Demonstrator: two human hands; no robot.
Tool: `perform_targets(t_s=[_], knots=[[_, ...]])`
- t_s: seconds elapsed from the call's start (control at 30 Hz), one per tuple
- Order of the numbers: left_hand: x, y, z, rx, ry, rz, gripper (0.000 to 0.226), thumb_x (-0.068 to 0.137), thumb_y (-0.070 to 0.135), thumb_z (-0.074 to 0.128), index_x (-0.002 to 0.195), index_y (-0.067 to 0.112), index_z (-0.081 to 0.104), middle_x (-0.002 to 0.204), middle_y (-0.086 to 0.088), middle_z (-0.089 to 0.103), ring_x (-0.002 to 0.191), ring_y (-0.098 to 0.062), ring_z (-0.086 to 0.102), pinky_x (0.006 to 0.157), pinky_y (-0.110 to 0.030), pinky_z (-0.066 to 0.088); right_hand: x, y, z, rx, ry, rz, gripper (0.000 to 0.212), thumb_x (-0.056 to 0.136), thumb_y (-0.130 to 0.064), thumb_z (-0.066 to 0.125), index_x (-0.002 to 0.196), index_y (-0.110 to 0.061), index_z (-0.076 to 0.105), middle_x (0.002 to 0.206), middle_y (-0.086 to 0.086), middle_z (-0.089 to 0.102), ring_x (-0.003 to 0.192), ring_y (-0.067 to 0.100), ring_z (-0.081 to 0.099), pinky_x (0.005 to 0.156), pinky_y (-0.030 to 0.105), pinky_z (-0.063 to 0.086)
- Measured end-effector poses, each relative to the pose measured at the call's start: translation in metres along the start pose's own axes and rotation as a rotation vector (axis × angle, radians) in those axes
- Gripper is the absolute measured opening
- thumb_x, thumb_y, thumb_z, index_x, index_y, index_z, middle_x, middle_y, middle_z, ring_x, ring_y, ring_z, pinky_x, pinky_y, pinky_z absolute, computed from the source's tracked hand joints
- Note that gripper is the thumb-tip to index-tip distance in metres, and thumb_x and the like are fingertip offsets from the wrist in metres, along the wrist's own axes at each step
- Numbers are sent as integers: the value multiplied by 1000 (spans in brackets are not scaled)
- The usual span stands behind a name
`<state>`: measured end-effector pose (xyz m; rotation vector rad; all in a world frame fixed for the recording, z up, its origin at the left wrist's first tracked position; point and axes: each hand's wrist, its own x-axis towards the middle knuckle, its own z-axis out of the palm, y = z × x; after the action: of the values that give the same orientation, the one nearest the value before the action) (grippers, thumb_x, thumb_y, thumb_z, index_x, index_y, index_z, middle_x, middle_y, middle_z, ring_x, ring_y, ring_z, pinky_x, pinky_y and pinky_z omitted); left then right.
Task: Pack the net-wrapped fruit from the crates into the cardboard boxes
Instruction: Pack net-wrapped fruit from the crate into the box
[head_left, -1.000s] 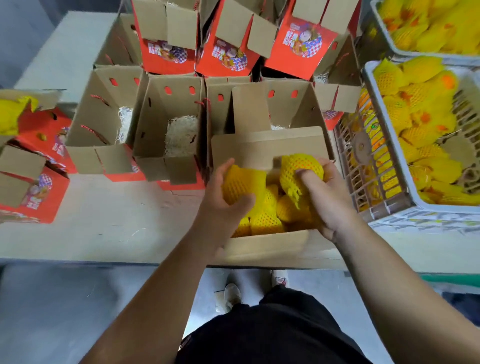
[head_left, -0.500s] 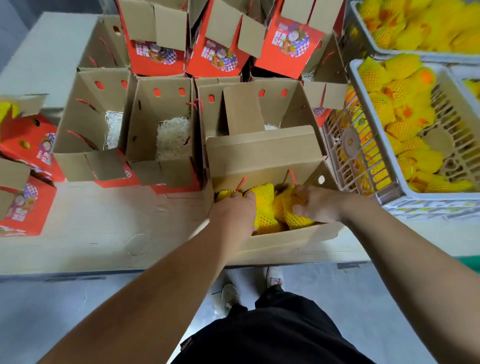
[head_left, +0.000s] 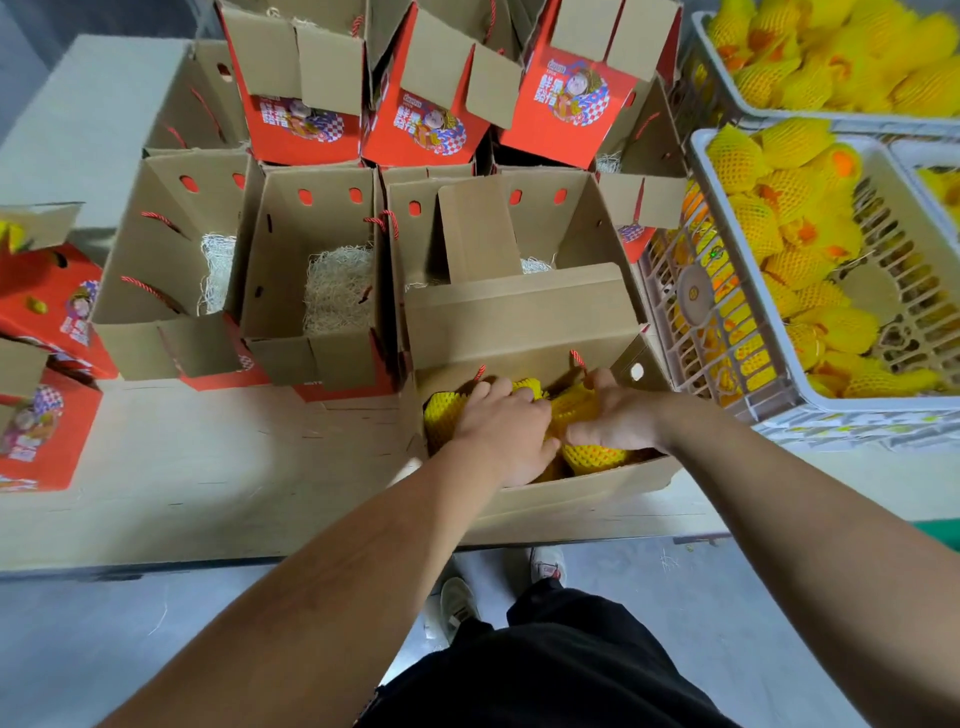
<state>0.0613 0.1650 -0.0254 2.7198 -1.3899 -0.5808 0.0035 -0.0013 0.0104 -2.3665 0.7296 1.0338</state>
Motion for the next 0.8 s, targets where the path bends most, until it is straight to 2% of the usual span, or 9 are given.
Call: perform_targets(t_s=[0.03,0.1,0.2,0.3,0.43,0.5,0.6,0.67,0.8], knots=[[7,3,1,-3,32,23,39,99,40,54,134,24,55,135,-3,55,128,-30,42,102,-42,33,-1,1,-2,-5,12,-3,94,69,-60,71,142,-28,19,119,8,61,107,27,59,97,47,51],[23,7,2,-3,29,70,57,93,28,65,146,24,43,141,-3,48,132,-30,40,107,-41,33,-4,3,-8,-9,41,-6,85,68,-54,69,134,-27,22,106,4,60,98,23,60,87,43,53],[48,13,0,-16,-120,107,85,85,39,78,155,21,32,152,-4,40,138,-30,37,115,-44,33,-7,10,-10,28,73,-3,83,73,-54,69,139,-26,27,115,1,57,106,24,56,77,33,44],[65,24,8,127,-140,103,71,83,44,75,145,23,47,146,-2,50,136,-27,44,111,-40,32,-6,15,-6,80,68,15,84,81,-56,66,149,-23,30,133,6,57,118,26,55,90,33,46],[66,25,19,66,23,4,76,79,48,70,145,23,42,139,-5,57,127,-29,55,105,-37,38,-7,18,-8,67,17,14,99,77,-71,60,156,-25,25,152,7,44,136,28,45,110,42,41],[65,23,19,10,65,-68,84,75,52,78,143,19,41,137,-7,60,125,-29,59,103,-38,44,-9,20,-13,37,-21,22,103,74,-70,57,159,-27,17,157,7,38,140,28,41,110,41,39],[64,21,17,-57,90,-148,82,72,51,83,137,18,45,131,-7,65,119,-31,65,96,-38,49,-12,22,-17,-75,-37,20,94,84,-64,60,158,-24,17,154,9,43,133,29,47,98,36,43],[62,20,15,-112,96,-185,72,76,41,80,137,22,48,132,-6,66,119,-32,65,96,-38,50,-12,22,-17,-116,-50,-9,88,88,-63,63,155,-22,24,152,9,45,131,29,49,92,32,39],[52,15,7,-332,77,-162,63,88,36,71,144,23,47,139,-7,62,127,-32,58,103,-40,47,-8,11,-6,-216,-114,-29,74,94,-64,57,146,-12,45,146,11,52,132,29,51,101,29,39]])
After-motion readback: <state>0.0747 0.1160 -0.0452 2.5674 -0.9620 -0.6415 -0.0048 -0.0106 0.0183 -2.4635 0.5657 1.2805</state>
